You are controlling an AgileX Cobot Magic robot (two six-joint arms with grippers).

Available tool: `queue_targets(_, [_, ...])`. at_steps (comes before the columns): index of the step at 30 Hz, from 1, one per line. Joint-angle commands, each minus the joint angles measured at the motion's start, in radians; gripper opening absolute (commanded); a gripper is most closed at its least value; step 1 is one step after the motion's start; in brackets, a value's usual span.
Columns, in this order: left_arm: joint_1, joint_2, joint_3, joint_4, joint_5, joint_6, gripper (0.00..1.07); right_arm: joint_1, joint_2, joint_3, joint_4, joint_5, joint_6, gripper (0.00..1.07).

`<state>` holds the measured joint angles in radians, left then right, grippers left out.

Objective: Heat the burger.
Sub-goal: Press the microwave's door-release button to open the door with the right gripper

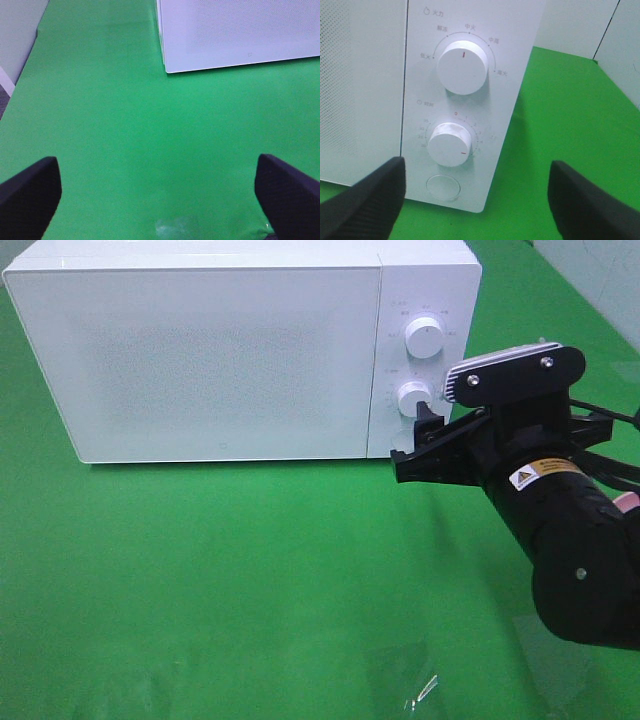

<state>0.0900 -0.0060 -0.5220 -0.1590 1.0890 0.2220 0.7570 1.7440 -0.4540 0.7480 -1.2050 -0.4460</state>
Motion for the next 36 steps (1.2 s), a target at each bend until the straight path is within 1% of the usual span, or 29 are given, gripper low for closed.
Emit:
queue_targets(1, [-0.005,-0.017,0.002,-0.010,-0.014,-0.001,0.98,0.002,0.022,-0.030,-0.005,-0.092,0.003,0.75])
queue_targets(5, [-0.005,-0.017,0.002,-0.010,-0.014,-0.001,0.98,0.002,0.062,-0.061,-0.005,-0.096,0.020,0.75])
queue_targets(8, [-0.005,-0.017,0.002,-0.010,-0.014,-0.001,0.98,0.002,0.088,-0.082,-0.006,-0.096,0.074,0.75])
queue_targets(15, [-0.005,-0.017,0.002,-0.010,-0.014,-0.001,0.98,0.002,0.121,-0.095,-0.005,-0.096,0.146,0.75])
queue_targets(16, [-0.005,-0.017,0.002,-0.010,-0.014,-0.001,0.98,0.002,0.125,-0.095,-0.004,-0.089,0.193,0.75])
queue_targets(17, [-0.005,-0.017,0.002,-0.010,-0.014,-0.001,0.98,0.002,0.125,-0.095,-0.004,-0.089,0.193,0.75])
queue_targets(19, [-0.005,-0.017,0.002,-0.010,-0.014,-0.001,0.98,0.002,0.126,-0.095,-0.005,-0.085,0.381,0.71])
queue_targets(22, [-0.005,-0.017,0.002,-0.010,-0.014,-0.001,0.98,0.002,0.126,-0.095,-0.005,-0.086,0.446,0.70])
queue_targets(23, [-0.005,-0.017,0.002,-0.010,-0.014,-0.001,0.98,0.002,0.126,-0.095,-0.005,-0.085,0.567,0.66])
queue_targets(24, [-0.005,-0.017,0.002,-0.010,-0.014,-0.001,0.98,0.002,0.126,-0.095,-0.005,-0.085,0.567,0.66])
queue_targets(25, [-0.005,-0.017,0.002,-0.010,-0.014,-0.001,0.98,0.002,0.126,-0.095,-0.005,-0.080,0.690,0.61])
queue_targets(26, [-0.005,-0.017,0.002,-0.010,-0.014,-0.001,0.98,0.002,0.126,-0.095,-0.005,-0.080,0.690,0.61])
queue_targets(28, [-0.005,-0.017,0.002,-0.010,-0.014,-0.001,0.98,0.002,0.126,-0.095,-0.005,-0.058,0.950,0.47])
queue_targets(29, [-0.005,-0.017,0.002,-0.010,-0.014,-0.001,0.98,0.002,0.126,-0.095,-0.005,-0.058,0.950,0.47])
queue_targets(30, [-0.005,-0.017,0.002,-0.010,-0.014,-0.001,0.98,0.002,0.126,-0.095,-0.009,-0.054,1.076,0.39])
queue_targets(31, [-0.005,-0.017,0.002,-0.010,-0.014,-0.001,0.98,0.002,0.126,-0.095,-0.009,-0.054,1.076,0.39])
queue_targets(32, [-0.005,-0.017,0.002,-0.010,-0.014,-0.001,0.98,0.002,0.126,-0.095,-0.010,-0.053,1.147,0.34])
queue_targets(33, [-0.005,-0.017,0.002,-0.010,-0.014,-0.001,0.98,0.002,0.126,-0.095,-0.010,-0.053,1.147,0.34])
queue_targets(34, [-0.005,-0.017,0.002,-0.010,-0.014,-0.001,0.98,0.002,0.126,-0.095,-0.010,-0.050,1.280,0.24])
queue_targets(35, [-0.005,-0.017,0.002,-0.010,-0.014,-0.001,0.98,0.002,0.126,-0.095,-0.010,-0.050,1.280,0.24])
queue_targets(36, [-0.005,-0.017,0.002,-0.010,-0.014,-0.001,0.98,0.002,0.126,-0.095,-0.010,-0.039,1.379,0.17])
